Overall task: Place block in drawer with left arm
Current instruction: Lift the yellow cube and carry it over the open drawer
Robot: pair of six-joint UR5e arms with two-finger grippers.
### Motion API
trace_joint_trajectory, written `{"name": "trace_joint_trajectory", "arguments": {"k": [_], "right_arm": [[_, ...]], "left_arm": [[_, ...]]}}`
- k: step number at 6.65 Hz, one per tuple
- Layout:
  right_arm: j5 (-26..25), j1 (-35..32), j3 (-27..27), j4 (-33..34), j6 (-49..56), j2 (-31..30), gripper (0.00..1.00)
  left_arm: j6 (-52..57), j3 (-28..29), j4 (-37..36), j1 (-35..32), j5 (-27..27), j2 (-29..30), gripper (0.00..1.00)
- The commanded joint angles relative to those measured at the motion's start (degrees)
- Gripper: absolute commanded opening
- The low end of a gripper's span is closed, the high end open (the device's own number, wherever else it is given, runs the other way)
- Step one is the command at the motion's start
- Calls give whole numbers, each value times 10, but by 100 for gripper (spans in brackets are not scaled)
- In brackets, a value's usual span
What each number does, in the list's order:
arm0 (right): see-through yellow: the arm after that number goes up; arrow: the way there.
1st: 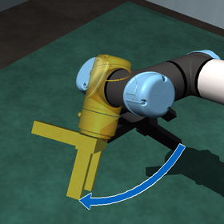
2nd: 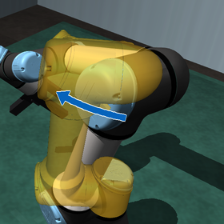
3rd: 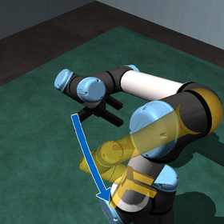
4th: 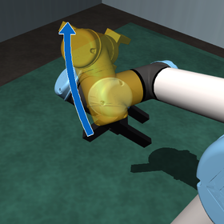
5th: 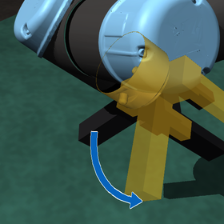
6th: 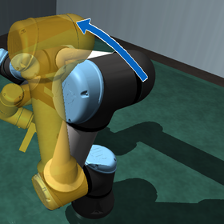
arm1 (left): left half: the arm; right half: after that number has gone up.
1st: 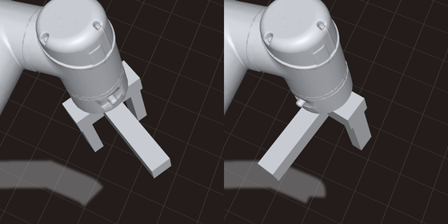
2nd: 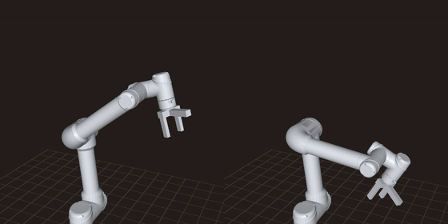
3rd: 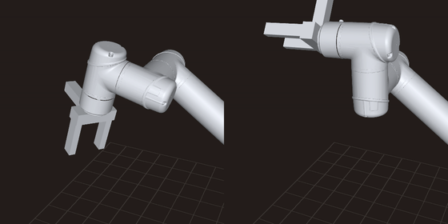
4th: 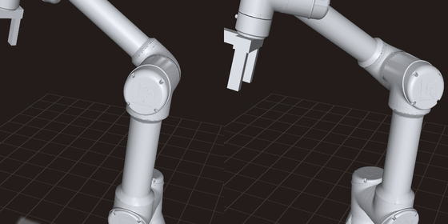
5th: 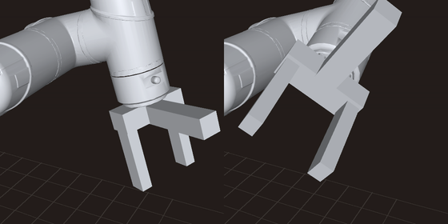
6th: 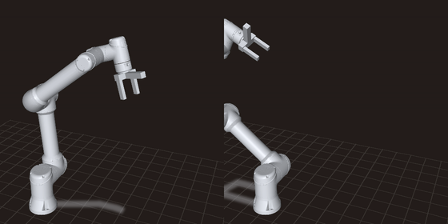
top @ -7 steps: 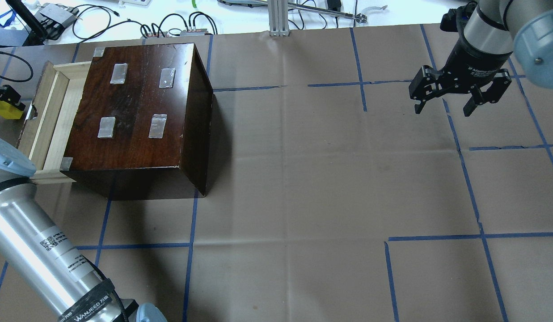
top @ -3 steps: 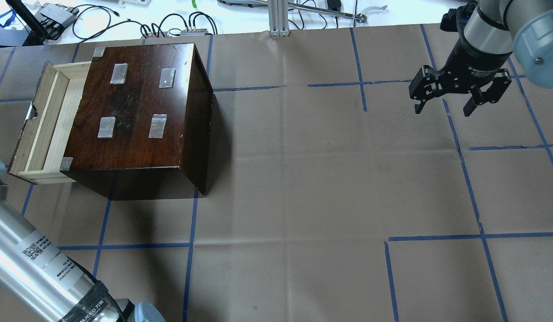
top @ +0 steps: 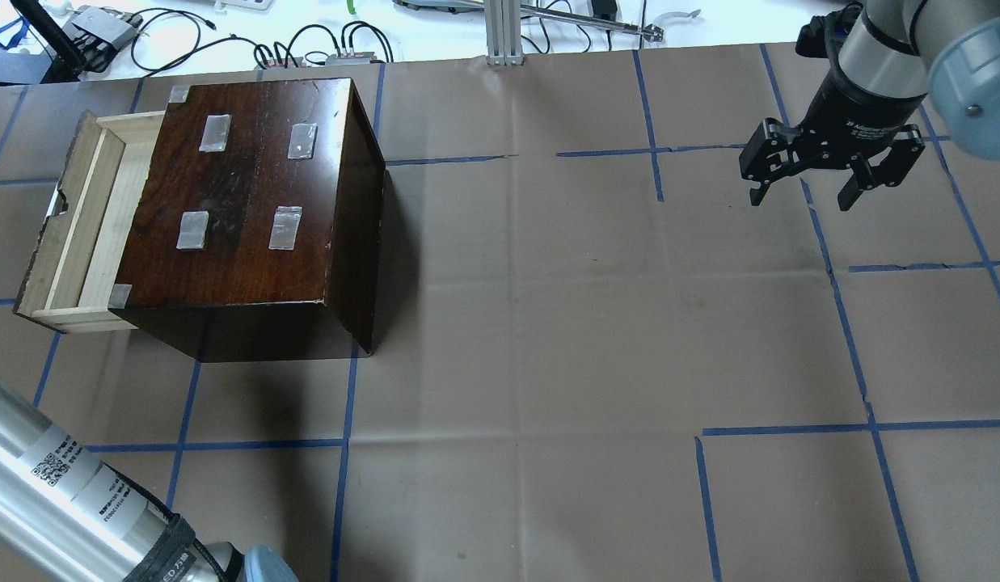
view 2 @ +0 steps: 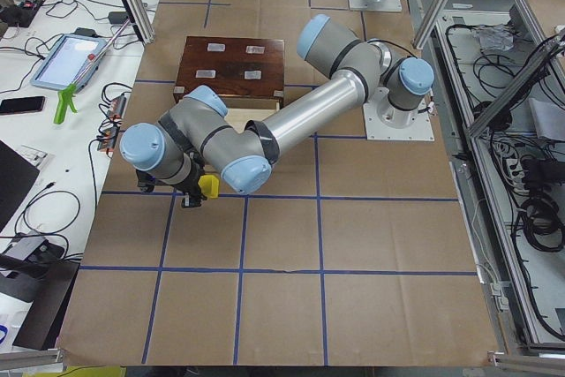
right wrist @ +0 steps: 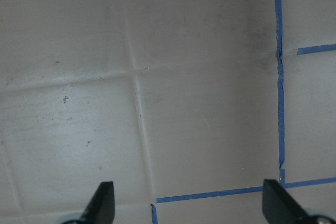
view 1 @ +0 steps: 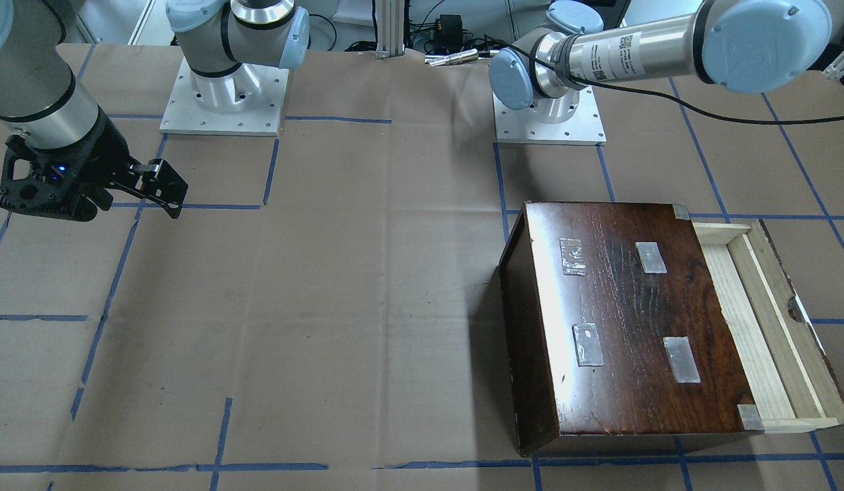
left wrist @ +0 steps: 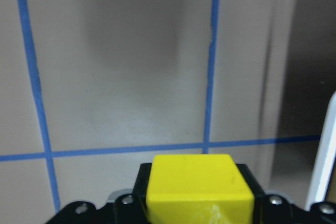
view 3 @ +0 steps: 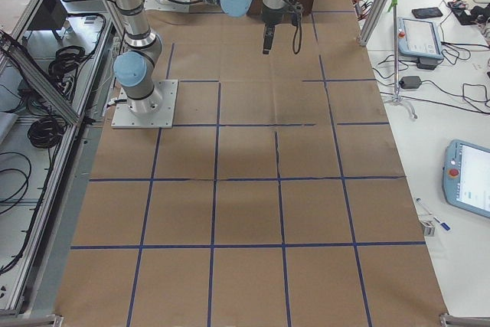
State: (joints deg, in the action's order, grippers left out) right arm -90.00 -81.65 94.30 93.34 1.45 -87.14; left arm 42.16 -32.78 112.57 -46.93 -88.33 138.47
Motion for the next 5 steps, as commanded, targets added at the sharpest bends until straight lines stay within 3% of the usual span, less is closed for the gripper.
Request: {"name": "trace_joint_trajectory", "arguments": {"k": [1,3,5], "right_arm": [[0,0,0,0,0,0,100],[0,0,0,0,0,0,100],[0,0,0,0,0,0,100]], "left_arm": [[-34,-175,-69,-7,3,-106,20],[-85,-362,-191,-39,3,-227,23],[-147,-480,-280,-99,3,-308,23]]}}
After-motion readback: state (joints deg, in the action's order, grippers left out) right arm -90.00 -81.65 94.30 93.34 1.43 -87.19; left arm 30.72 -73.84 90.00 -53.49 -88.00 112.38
